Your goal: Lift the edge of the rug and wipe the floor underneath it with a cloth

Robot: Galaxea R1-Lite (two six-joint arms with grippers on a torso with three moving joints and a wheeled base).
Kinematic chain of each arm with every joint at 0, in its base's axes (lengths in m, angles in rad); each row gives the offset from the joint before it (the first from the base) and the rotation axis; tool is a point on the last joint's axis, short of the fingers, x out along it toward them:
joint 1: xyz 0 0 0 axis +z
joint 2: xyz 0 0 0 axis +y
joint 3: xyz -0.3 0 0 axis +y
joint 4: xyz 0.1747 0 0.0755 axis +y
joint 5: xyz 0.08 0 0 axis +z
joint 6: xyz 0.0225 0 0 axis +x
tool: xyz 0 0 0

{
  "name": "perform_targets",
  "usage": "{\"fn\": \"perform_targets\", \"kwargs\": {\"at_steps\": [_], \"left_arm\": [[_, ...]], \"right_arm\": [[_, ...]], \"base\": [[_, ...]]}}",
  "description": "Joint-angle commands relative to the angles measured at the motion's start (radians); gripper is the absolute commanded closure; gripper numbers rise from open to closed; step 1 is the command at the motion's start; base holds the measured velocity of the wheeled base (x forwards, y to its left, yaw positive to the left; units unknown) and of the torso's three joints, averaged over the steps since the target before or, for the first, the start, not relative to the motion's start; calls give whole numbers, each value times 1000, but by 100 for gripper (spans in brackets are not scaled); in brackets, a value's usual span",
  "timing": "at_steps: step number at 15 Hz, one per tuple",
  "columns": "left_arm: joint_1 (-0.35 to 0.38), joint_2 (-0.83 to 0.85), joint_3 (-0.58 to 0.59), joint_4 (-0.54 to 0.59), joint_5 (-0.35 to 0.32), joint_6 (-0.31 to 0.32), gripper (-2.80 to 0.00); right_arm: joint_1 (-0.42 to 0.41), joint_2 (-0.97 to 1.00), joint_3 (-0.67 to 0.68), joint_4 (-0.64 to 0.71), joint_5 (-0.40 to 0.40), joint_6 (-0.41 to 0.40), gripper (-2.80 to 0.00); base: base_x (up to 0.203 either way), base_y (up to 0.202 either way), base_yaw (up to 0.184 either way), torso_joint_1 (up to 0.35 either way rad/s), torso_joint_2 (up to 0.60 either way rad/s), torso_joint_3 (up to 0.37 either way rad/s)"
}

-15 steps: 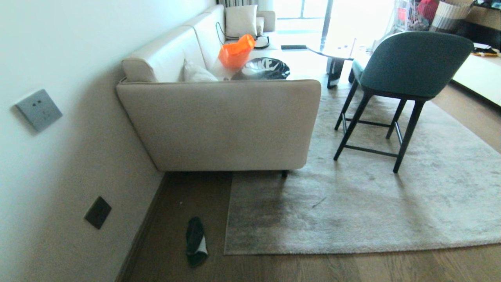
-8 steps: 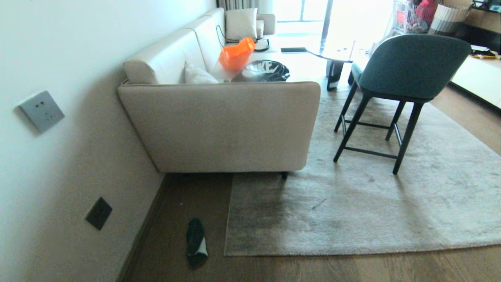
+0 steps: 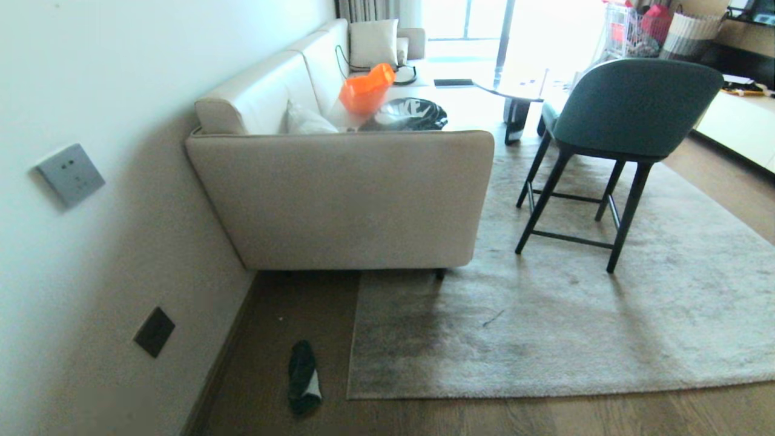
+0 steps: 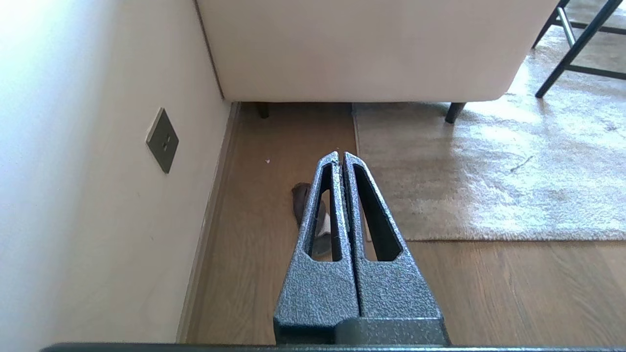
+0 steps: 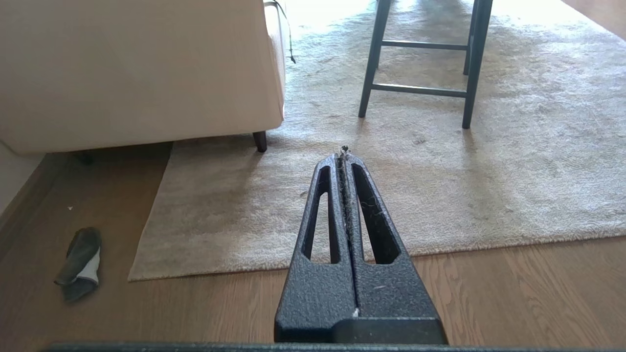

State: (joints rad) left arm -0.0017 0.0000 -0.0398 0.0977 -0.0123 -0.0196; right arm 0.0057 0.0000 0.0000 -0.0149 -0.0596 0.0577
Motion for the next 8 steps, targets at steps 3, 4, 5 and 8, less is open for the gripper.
{"fn": "perform_targets", "kwargs": {"at_steps": [3,4,5,8], "left_arm": [[0,0,0,1,0,0,0],[0,0,0,1,0,0,0],[0,0,0,1,0,0,0],[0,0,0,1,0,0,0]], "right_arm": [[0,1,0,0,0,1,0],[0,1,0,0,0,1,0],[0,0,0,0,0,1,0],[0,1,0,0,0,1,0]], "base": [[0,0,0,0,0,0],[0,0,0,0,0,0],[0,0,0,0,0,0],[0,0,0,0,0,0]]}}
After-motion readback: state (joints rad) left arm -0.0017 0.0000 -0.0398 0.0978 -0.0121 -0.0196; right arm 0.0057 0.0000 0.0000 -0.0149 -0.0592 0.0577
